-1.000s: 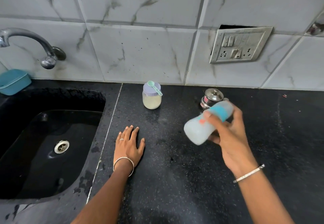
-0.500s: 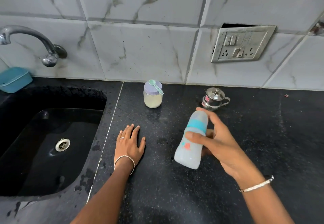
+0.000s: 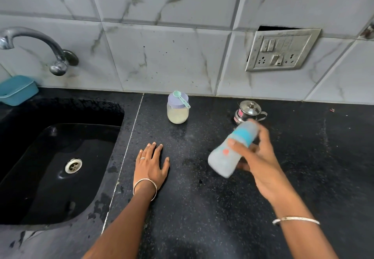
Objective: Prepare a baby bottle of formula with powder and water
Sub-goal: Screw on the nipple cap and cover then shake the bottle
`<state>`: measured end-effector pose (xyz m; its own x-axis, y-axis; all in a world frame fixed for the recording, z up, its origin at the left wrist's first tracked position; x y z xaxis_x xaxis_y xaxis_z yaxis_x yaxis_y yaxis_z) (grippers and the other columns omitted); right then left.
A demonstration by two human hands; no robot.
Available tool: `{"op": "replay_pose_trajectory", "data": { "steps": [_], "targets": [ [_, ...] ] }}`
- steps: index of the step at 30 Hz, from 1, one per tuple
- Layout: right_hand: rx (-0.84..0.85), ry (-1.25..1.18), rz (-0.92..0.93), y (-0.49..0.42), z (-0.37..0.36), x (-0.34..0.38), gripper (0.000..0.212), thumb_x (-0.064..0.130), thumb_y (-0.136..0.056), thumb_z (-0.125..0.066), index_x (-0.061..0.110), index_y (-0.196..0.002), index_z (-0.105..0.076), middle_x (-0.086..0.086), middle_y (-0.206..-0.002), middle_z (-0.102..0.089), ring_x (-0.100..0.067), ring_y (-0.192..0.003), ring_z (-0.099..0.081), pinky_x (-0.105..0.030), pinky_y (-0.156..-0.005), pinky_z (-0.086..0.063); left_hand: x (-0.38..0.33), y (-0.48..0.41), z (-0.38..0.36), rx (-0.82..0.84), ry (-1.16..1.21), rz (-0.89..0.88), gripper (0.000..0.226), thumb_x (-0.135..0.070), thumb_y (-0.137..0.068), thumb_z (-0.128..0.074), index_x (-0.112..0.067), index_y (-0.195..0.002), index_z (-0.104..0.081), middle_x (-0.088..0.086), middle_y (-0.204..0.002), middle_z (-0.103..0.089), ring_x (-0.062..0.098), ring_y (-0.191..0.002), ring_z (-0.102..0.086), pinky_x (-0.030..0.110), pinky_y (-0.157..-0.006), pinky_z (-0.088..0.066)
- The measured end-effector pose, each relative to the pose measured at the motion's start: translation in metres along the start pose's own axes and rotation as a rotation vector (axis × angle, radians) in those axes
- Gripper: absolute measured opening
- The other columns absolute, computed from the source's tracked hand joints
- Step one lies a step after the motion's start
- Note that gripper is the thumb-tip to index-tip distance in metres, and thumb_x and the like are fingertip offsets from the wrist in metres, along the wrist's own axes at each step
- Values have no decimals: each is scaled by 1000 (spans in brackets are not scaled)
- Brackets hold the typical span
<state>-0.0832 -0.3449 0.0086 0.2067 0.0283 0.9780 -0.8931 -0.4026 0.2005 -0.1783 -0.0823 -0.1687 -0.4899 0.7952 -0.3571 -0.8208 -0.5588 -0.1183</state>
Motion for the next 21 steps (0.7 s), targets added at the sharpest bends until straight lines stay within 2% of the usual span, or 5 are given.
{"op": "replay_pose_trajectory", "data": {
  "steps": [2,7,11,16,21],
  "targets": [
    [139,175,-33,2,4,7,88,26,-57,-96,45,-134,-57,-13,-107,-76,-22,-91,-77,-40,-67,-63,-1,0,0,5,-1,-3,70,-59,-93,-25,-20,-146,-49,6,-155,-44,25,-149,-33,44,-124,-21],
    [-158,-150,90,-5,4,2,75,27,-76,-82,38,-140,-44,-1,-118,-69,-13,-101,-73,-32,-70,-63,-1,0,1,9,-5,-4,67,-56,-94,-28,-20,-146,-48,6,-156,-43,24,-149,-32,43,-125,-20],
    [108,137,-67,-2,-4,-5,88,34,-58,-92,48,-134,-51,-12,-117,-71,-20,-95,-77,-35,-64,-61,-2,1,2,15,-3,-4,66,-56,-95,-30,-20,-147,-47,5,-156,-42,24,-150,-31,43,-125,-19],
    [-180,-90,-20,-4,-5,-15,81,22,-81,-85,46,-144,-38,-7,-130,-61,-19,-105,-71,-34,-67,-63,-2,0,1,17,-1,-6,56,-49,-100,-45,-20,-148,-46,5,-157,-41,24,-150,-29,43,-125,-18],
    [102,178,-139,3,-14,-17,77,28,-73,-90,53,-134,-51,-10,-113,-72,-22,-95,-77,-42,-72,-65,-1,0,1,8,-7,-8,67,-57,-94,-29,-20,-147,-47,6,-156,-42,24,-149,-31,43,-125,-19]
  ]
}}
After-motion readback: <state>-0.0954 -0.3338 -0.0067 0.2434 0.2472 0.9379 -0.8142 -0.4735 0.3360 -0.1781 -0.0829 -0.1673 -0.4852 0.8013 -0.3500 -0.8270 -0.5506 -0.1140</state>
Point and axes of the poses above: each hand's wrist, its own y-axis away from the middle knuckle, its own z-axis out of the back of the hand, x = y × z, the point moved 2 cm from there along -y, towards the middle knuckle
